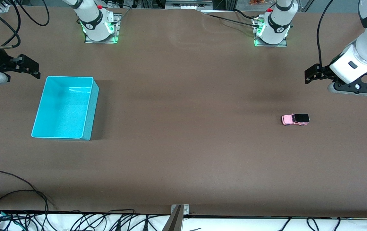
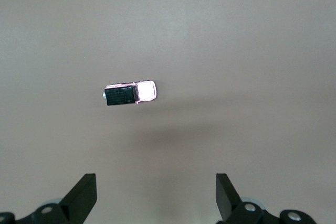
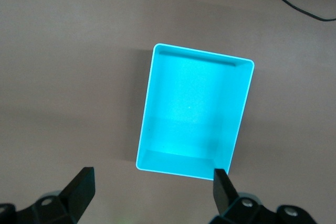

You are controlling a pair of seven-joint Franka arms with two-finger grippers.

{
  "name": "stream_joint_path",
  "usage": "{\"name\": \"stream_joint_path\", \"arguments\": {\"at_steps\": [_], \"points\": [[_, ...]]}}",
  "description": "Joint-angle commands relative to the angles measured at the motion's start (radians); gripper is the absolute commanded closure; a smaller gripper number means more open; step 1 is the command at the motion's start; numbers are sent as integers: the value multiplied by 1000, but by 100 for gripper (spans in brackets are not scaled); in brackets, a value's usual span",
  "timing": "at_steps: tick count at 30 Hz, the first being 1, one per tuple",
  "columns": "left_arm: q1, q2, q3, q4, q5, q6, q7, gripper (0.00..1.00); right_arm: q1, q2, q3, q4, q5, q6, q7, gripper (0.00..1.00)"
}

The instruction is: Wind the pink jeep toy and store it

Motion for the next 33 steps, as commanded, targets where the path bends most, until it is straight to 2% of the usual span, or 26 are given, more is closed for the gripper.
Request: {"name": "stream_joint_path", "arguments": {"at_steps": [1,14,24,33], "points": [[4,18,-4,37,-1,-29,23,0,-7,-5,1,0,12,-8,-12,0],[5,27,-3,39,5,-38,159,0,-7,-5,1,0,12,-8,-12,0],[9,44,2,42,13,-33,400,0,-7,-5,1,0,14,-6,-14,0],[10,74,5,42,33,-27,702,0,-8,-5,1,0,14,-6,-12,0]]}}
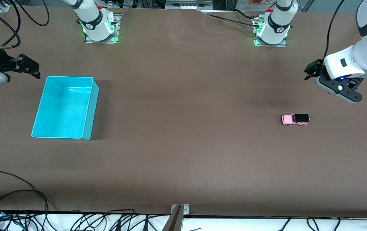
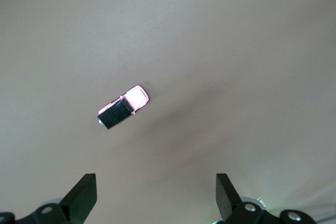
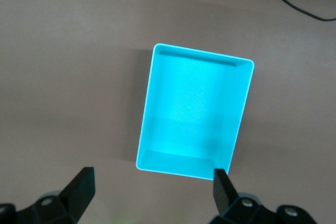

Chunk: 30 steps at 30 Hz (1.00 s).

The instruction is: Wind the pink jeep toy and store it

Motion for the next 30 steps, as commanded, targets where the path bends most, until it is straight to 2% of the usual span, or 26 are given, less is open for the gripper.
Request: {"name": "stream_joint_path", "arguments": {"at_steps": [1,5,8,13,18,25,30], "points": [[7,42,-1,42,43,-17,200,0,-8,-5,1,0,13,-6,-14,0],[9,48,-1,40,75,6,305,0,-8,-5,1,0,13,-6,-14,0],[36,79,-1,37,75,42,474,0,-8,-5,1,0,13,-6,-14,0],[114,123,-4,28,61,164,689,0,-8,-5,1,0,13,-6,-14,0],[148,183,-4,13,57,254,904,0,-7,-5,1,0,13,-6,-14,0],[162,267,-4,-13,69,337,1045,0,-8,-5,1,0,13,-5,-14,0],[162,289,-5,-93,98,429,1074,0,-8,-5,1,0,13,-5,-14,0]]}}
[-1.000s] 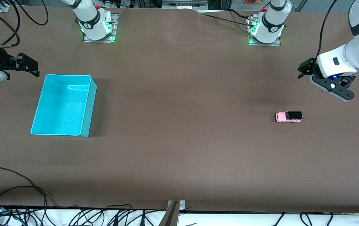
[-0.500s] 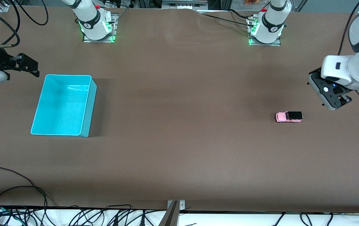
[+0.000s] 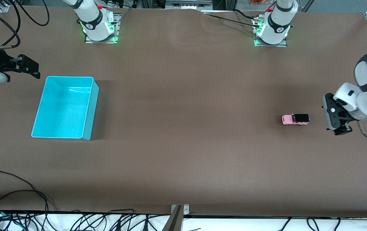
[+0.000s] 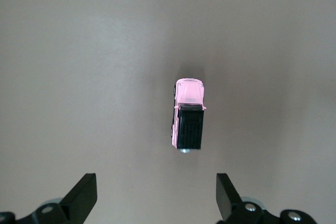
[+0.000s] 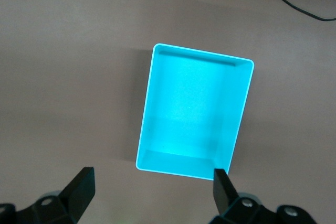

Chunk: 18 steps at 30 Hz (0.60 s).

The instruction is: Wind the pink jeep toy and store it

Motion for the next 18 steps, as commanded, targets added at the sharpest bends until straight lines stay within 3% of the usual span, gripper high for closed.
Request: {"name": "stream_joint_path", "arguments": {"at_steps": [1,10,18], "points": [[1,15,-7,-89,42,106,57,0,-7,-5,1,0,13,-5,-14,0],[4,17,-9,-359,66,418,75,0,-6,-5,1,0,13,-6,-14,0],[29,37,-9,-425,71,505,107,0,-6,-5,1,0,13,-6,-14,0]]}}
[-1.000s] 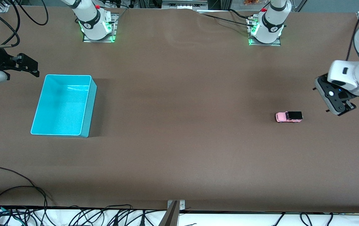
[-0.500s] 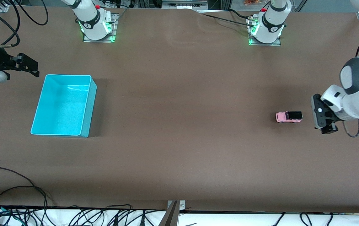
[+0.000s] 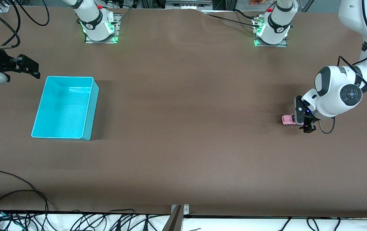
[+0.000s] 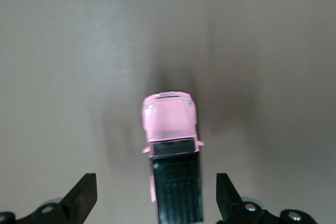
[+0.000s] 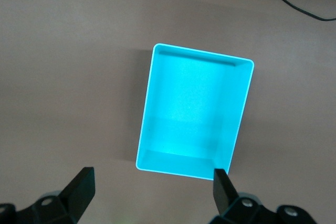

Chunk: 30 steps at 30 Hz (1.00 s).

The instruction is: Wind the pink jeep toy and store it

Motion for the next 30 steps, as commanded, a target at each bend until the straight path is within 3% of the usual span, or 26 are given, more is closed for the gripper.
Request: {"name": "stream_joint_path", "arguments": {"at_steps": [1,18,19,22,23,25,30], "points": [[23,-4,-7,-37,29,29,31,0,-7,-5,1,0,13,-6,-14,0],[42,82,-7,-35,31,142,53,2,-7,-5,1,0,13,-6,-14,0],[42,82,-7,-35,31,142,57,9,-7,-5,1,0,13,-6,-14,0],[42,82,-8,-32,31,142,89,57,-7,-5,1,0,13,-6,-14,0],[42,82,-8,-32,29,142,92,68,-7,-5,1,0,13,-6,-14,0],[40,82,-8,-32,29,142,92,80,-7,-5,1,0,13,-6,-14,0],[40,82,-8,-29,29,141,94,94,-7,-5,1,0,13,-6,-14,0]]}}
